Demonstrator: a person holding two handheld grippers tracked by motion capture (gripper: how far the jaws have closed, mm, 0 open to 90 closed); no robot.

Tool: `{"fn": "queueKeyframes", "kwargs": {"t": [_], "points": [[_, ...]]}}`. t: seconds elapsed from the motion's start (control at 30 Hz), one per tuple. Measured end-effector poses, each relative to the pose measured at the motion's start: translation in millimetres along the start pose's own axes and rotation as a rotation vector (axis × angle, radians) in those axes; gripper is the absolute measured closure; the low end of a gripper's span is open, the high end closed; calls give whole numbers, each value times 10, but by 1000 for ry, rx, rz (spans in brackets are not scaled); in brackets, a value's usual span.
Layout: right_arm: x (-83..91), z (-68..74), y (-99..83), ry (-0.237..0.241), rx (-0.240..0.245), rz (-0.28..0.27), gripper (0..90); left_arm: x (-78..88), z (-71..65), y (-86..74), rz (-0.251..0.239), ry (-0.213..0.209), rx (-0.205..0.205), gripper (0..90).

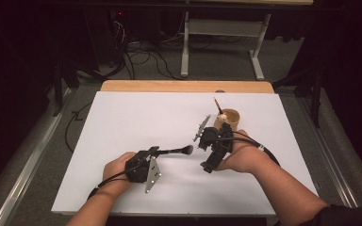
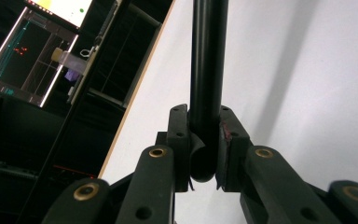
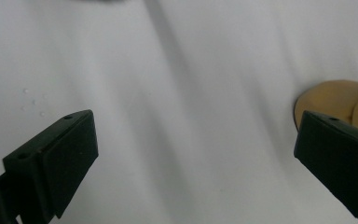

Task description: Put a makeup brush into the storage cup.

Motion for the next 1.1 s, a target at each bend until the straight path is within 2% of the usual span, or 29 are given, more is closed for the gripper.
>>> {"fn": "queueKeyframes", "kwargs": {"t": [0.2, 0.23, 0.3, 0.43, 0.63, 0.77, 0.9, 0.93, 1.1], "points": [[-92, -103, -203, 0, -50, -20, 14, -3, 28, -37, -1, 3, 40, 786], [-110, -114, -237, -4, -56, -23, 14, -2, 31, -42, 4, 5, 33, 786], [-148, -132, -308, -3, -80, -33, 14, -9, 24, -44, 0, 3, 44, 786], [-218, -175, -443, -20, -101, -65, 13, -13, 25, -41, -4, -3, 54, 786], [-278, -240, -609, -44, -186, -164, 14, -13, 33, -51, -2, -10, 76, 786], [-329, -261, -723, -70, -214, -205, 15, -21, 45, -84, 6, -16, 102, 786], [-376, -283, -828, -88, -263, -253, 14, -32, 53, -111, 16, -24, 124, 786], [-386, -286, -847, -102, -261, -267, 14, -33, 52, -113, 17, -26, 127, 786], [-430, -283, -949, -131, -332, -372, 14, -30, 64, -101, 6, -30, 147, 786]]}}
Point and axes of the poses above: each handheld gripper's, and its own axes: x roughly backward along the jaws, y roughly out of its top, z roughly to its left, the point moved 4 cm from there along -x, roughly forward along the jaws, and after that the axes turned 1 degree about -x, right-handed, at the moved point
